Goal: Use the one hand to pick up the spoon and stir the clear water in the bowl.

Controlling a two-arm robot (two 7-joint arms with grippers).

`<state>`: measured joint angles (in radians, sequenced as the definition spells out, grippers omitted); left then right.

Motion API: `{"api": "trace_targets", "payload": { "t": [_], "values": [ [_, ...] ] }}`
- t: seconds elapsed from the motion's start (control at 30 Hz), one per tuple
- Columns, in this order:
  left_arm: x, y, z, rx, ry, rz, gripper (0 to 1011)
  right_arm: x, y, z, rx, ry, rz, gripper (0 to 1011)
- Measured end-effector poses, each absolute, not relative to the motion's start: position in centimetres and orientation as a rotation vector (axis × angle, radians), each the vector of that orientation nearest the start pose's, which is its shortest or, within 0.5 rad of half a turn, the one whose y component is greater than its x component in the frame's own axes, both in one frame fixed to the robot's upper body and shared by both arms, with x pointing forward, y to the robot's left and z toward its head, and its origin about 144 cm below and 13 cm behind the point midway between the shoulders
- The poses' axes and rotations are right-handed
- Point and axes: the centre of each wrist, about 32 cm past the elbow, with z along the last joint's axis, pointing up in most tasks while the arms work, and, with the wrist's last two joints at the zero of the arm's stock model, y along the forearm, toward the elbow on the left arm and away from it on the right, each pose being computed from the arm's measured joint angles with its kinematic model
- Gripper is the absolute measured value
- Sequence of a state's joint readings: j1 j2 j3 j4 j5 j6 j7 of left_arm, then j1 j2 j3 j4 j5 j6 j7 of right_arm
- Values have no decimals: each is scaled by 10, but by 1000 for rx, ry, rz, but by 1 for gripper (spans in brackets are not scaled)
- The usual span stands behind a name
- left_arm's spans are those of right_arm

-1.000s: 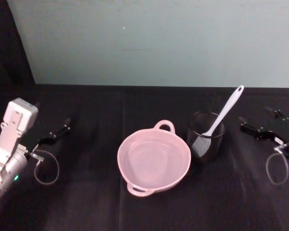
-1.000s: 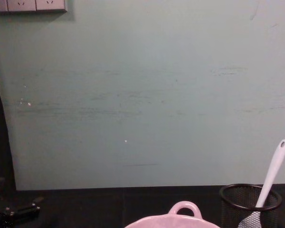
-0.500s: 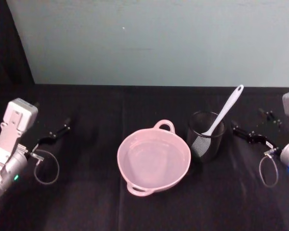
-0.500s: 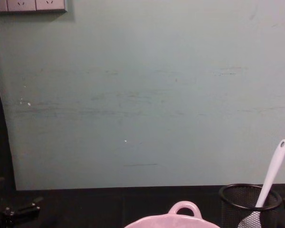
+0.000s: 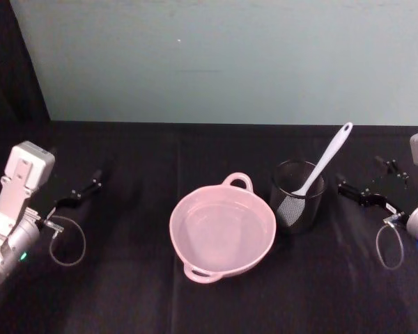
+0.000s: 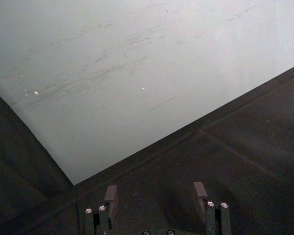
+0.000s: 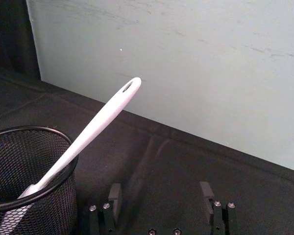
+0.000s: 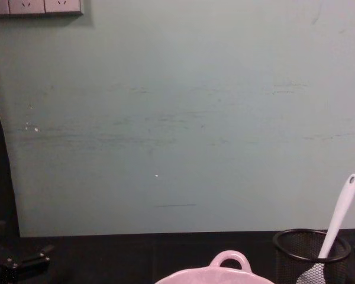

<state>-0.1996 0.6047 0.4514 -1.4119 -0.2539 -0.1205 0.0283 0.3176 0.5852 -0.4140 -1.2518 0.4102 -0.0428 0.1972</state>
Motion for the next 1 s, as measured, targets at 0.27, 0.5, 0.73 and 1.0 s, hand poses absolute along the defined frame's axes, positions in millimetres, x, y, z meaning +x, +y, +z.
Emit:
{"api": "trace_targets", "payload": {
  "t": [0.27, 0.5, 0.73, 1.0],
  "values": [
    [489, 310, 1140, 304, -285, 1248, 1005, 525, -344, 1150, -292, -80, -1189, 1002],
    [489, 310, 1140, 304, -285, 1248, 1005, 525, -344, 1150, -293, -79, -1189, 1002],
    [489, 310, 1140, 304, -285, 1248, 1005, 525, -344, 1150, -293, -79, -1189, 1003],
    [489, 310, 1140, 304, -285, 1248, 1005, 525, -344, 1150, -292, -79, -1189, 1002]
  ]
}}
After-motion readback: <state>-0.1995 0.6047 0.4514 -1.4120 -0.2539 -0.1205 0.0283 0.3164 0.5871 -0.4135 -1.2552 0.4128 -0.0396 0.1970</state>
